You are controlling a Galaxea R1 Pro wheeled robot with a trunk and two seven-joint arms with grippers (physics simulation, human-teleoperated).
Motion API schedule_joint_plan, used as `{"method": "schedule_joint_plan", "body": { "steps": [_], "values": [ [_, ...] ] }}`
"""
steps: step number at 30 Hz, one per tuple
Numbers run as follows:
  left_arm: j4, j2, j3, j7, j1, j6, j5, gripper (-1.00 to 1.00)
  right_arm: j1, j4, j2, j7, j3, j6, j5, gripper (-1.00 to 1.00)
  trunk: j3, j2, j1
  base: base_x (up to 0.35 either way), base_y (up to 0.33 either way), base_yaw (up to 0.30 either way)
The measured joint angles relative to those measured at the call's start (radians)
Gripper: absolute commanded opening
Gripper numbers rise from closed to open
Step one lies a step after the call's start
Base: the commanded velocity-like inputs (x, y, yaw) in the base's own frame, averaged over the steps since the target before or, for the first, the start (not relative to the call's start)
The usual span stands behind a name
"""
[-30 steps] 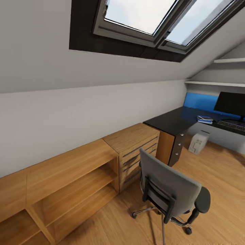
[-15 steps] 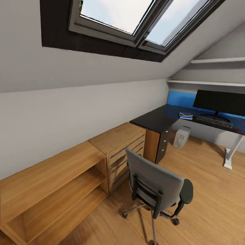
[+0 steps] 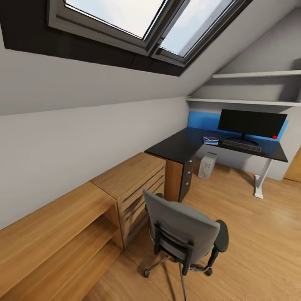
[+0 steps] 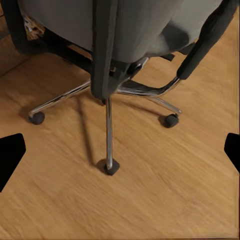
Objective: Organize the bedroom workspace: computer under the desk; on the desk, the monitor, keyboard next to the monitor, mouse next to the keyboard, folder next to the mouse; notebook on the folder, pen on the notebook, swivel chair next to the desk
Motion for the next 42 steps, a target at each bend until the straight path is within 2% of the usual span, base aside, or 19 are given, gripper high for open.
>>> {"method": "schedule_joint_plan", "body": {
  "steps": [16, 34, 42],
  "values": [
    [0.0, 0.0, 0.0, 0.0, 0.0, 0.0, 0.0, 1.0, 0.0, 0.0, 0.0, 0.0, 0.001, 0.0, 0.001, 1.0, 0.0, 0.0, 0.0, 0.129, 0.137, -0.278],
    [0.0, 0.0, 0.001, 0.001, 0.0, 0.001, 0.0, 1.0, 0.0, 0.0, 0.0, 0.0, 0.001, 0.001, 0.003, 1.0, 0.0, 0.0, 0.0, 0.012, 0.314, -0.278],
    [0.0, 0.0, -0.002, 0.0, 0.0, 0.0, 0.0, 1.0, 0.0, 0.0, 0.0, 0.0, 0.002, 0.0, 0.004, 1.0, 0.0, 0.0, 0.0, 0.058, 0.106, -0.278]
  ]
}}
